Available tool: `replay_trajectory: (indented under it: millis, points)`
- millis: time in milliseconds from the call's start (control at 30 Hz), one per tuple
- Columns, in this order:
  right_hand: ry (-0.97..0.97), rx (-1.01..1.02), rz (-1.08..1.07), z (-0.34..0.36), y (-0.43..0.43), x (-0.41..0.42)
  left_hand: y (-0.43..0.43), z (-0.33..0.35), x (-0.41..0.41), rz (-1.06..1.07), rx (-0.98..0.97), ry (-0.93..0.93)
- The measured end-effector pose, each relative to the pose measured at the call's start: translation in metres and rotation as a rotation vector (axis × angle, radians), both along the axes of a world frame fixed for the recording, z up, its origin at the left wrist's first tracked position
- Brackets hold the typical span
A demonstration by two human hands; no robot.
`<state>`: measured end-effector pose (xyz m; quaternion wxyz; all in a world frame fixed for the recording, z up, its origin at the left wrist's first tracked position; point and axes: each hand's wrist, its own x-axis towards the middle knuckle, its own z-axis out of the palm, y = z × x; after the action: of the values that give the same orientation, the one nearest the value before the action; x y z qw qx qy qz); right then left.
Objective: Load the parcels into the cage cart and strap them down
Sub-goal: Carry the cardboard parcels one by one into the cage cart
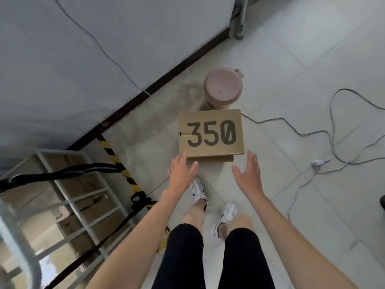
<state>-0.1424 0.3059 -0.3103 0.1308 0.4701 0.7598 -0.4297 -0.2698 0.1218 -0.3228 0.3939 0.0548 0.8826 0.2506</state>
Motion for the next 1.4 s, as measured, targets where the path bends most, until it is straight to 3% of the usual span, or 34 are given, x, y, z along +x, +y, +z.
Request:
replay_trajectory:
  millis: [300,400,500,600,767,1100,1267,1400]
  points:
    - [-0.126,-0.171,-0.042,-0.17,0.093,-0.068,0.041,-0.183,-0.087,0.216,-0.1,-0.041]
    - [-0.118,-0.272,-0.128,-0.216,0.116,-0.087,0.044,-0.234,-0.103,0.467,-0.067,-0.157]
    - [-0.154,-0.371,-0.24,-0.243,0.137,-0.102,0.043,-0.259,-0.099,0.694,0.019,-0.348]
    - [-0.151,-0.406,-0.234,-0.239,0.149,-0.109,0.042,-0.252,-0.087,0.731,0.028,-0.326]
    - [-0.04,-0.364,-0.079,-0.15,0.137,-0.118,0.026,-0.152,-0.071,0.867,0.023,-0.212]
    - [0.249,-0.38,0.344,0.127,0.013,-0.126,-0.106,0.179,0.011,1.189,0.185,0.274]
    - [0.323,-0.404,0.574,0.237,-0.08,-0.073,-0.191,0.303,0.126,1.316,0.136,0.484]
    - [0.379,-0.466,0.756,0.294,-0.168,-0.006,-0.253,0.348,0.264,1.508,0.038,0.614]
